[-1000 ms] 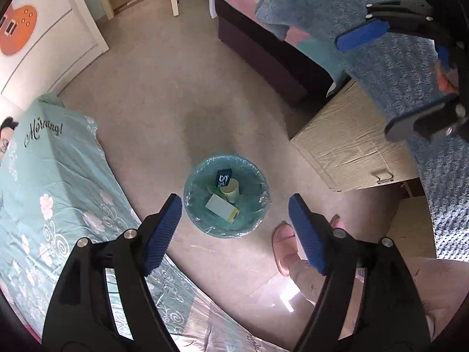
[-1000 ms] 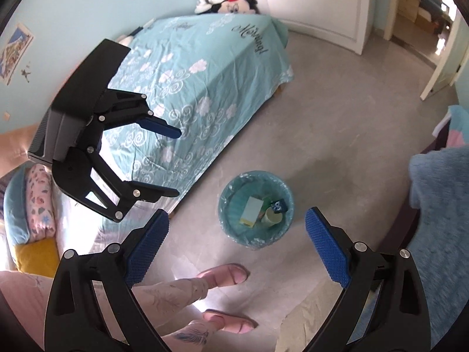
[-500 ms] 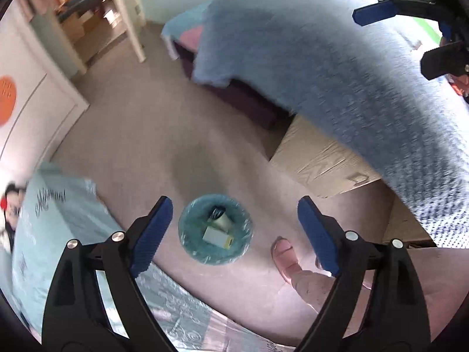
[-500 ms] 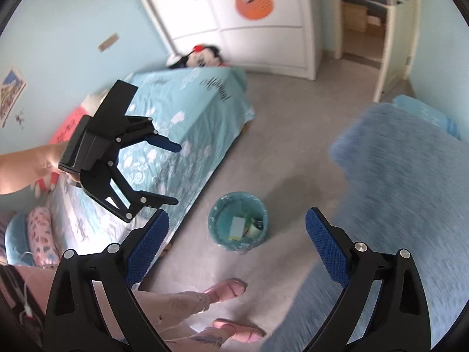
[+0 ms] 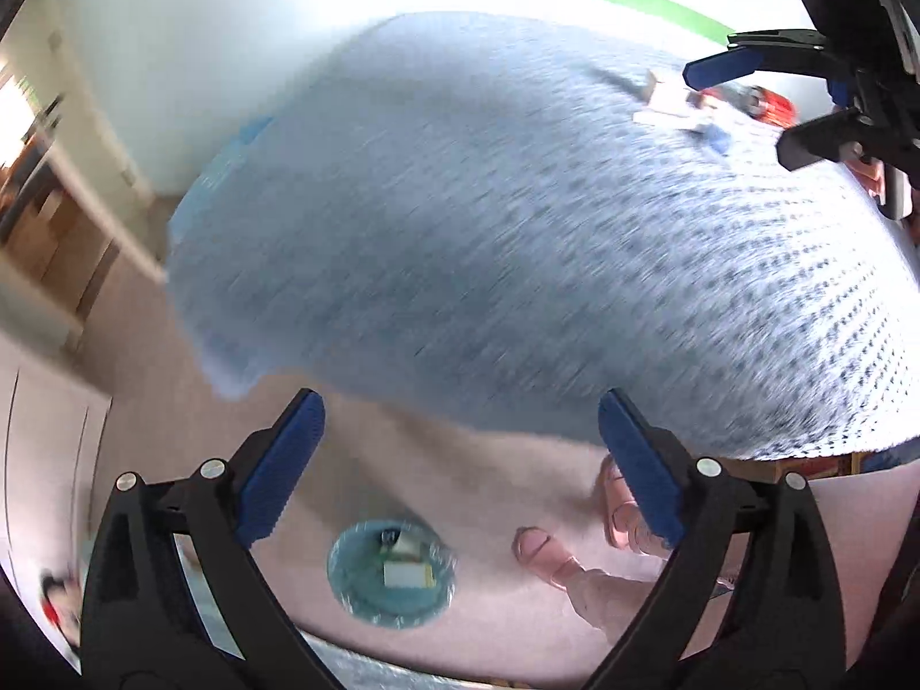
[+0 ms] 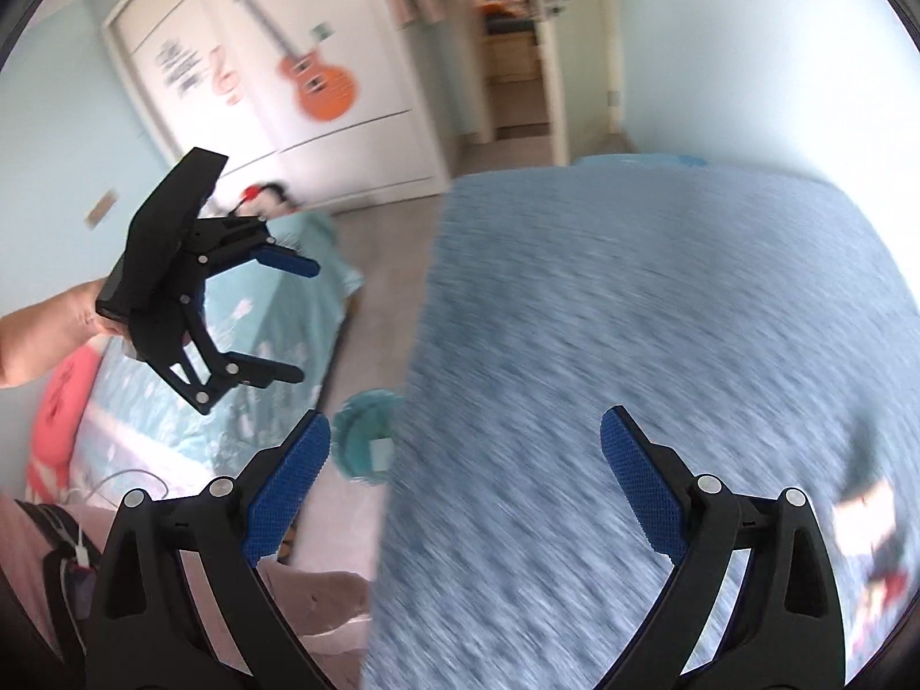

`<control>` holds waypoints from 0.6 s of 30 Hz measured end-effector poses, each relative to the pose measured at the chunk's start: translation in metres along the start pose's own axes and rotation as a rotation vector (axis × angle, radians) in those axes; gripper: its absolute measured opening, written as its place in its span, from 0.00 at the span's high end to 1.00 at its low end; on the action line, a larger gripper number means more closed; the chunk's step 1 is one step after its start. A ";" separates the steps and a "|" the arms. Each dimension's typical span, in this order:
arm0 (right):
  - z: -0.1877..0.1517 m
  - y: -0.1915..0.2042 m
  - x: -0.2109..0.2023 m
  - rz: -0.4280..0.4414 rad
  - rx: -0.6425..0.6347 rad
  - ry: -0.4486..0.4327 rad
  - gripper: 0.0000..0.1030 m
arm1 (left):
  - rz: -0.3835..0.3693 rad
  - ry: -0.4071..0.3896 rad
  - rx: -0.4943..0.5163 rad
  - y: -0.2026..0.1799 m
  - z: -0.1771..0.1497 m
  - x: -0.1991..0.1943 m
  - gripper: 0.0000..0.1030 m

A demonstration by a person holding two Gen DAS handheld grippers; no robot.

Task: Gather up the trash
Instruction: 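Move both open grippers back over the blanket toward the remaining items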

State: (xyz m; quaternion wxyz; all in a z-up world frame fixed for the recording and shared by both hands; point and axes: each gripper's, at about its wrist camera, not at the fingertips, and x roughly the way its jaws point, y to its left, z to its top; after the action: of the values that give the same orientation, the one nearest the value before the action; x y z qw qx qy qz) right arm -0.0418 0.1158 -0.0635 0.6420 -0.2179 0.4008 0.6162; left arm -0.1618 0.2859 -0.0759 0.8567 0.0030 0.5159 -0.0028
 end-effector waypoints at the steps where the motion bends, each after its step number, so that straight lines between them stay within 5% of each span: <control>1: -0.008 -0.010 -0.009 -0.025 0.019 -0.007 0.09 | -0.011 -0.004 0.032 -0.009 0.011 0.004 0.09; 8: -0.072 -0.084 -0.081 -0.174 0.188 -0.052 0.09 | -0.080 -0.034 0.195 -0.070 0.082 0.028 0.09; 18: -0.135 -0.153 -0.128 -0.357 0.260 -0.076 0.09 | -0.146 -0.059 0.353 -0.143 0.159 0.074 0.09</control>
State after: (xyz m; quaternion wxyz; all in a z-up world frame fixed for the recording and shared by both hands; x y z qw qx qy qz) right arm 0.0833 -0.0904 -0.0749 0.7783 -0.1777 0.4073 0.4436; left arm 0.0121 0.1419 -0.0670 0.8550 0.1154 0.4811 -0.1556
